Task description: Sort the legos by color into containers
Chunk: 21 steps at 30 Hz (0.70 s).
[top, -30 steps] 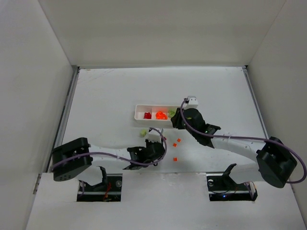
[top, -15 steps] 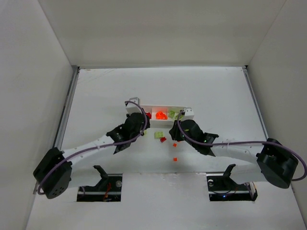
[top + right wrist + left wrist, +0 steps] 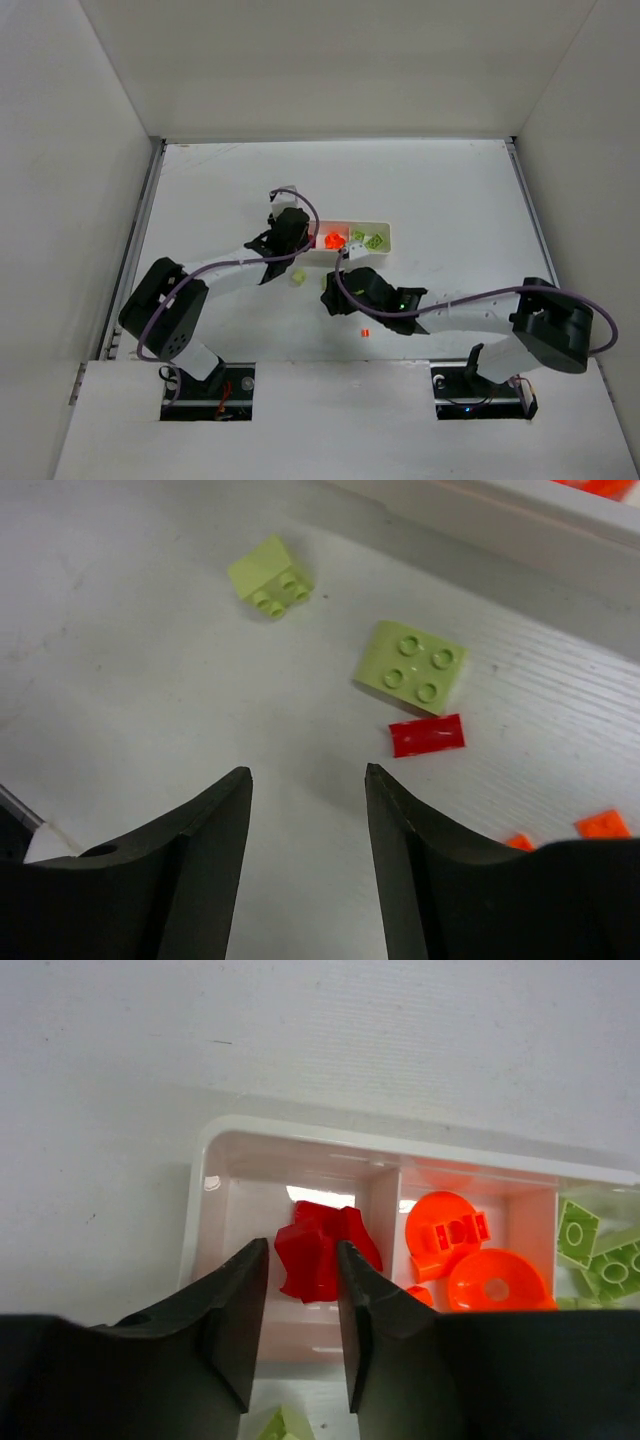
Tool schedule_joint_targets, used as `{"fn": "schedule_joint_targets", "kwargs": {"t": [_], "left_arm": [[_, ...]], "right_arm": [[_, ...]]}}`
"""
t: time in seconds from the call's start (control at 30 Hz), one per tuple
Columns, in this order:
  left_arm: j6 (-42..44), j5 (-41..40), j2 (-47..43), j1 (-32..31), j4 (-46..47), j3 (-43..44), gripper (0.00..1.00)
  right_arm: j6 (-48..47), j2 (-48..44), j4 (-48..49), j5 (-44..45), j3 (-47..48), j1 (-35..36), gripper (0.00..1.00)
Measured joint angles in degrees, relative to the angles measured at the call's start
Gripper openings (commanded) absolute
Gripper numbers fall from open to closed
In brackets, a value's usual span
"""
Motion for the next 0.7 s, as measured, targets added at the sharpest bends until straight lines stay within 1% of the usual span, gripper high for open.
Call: {"fn": "schedule_joint_targets", "kwargs": {"t": [0.13,0.23,0.33,0.37,0.47,0.57,0.7], "left_arm": [[0.1,1.2,2.0,1.7,0.9,0.5,0.42],[0.0,2.2,2.4,2.7,1.4,0.8,0.48],[0.0,2.6,1.9,3.2,1.9,0.8,0.49],[-0.1,2.8,1.2,3.2,1.9,0.6,0.50],[-0.5,3.1,-4.1,3.3,1.9,-1.2,0.50],[-1.1,3.3,-12.4,3.3,2.0,-3.7,0.51],[-2.3,3.3,-22.9,3.2,2.2,-7.5,0.51]], "right_arm": [[-0.2,4.8,1.4,0.0,4.3,1.2,0.62],[-0.3,9.2,3.3,0.0,7.1,1.6,0.64],[-0.3,13.6,5.0,0.1,9.2,1.6,0.66],[-0.3,14.8,5.2,0.1,9.7,1.6,0.69],[-0.2,18.2,5.5,0.2,11.3,1.6,0.77],[-0.3,20.7,5.8,0.2,13.1,1.5,0.78],[-0.6,23.6,6.2,0.4,15.7,1.0,0.78]]}}
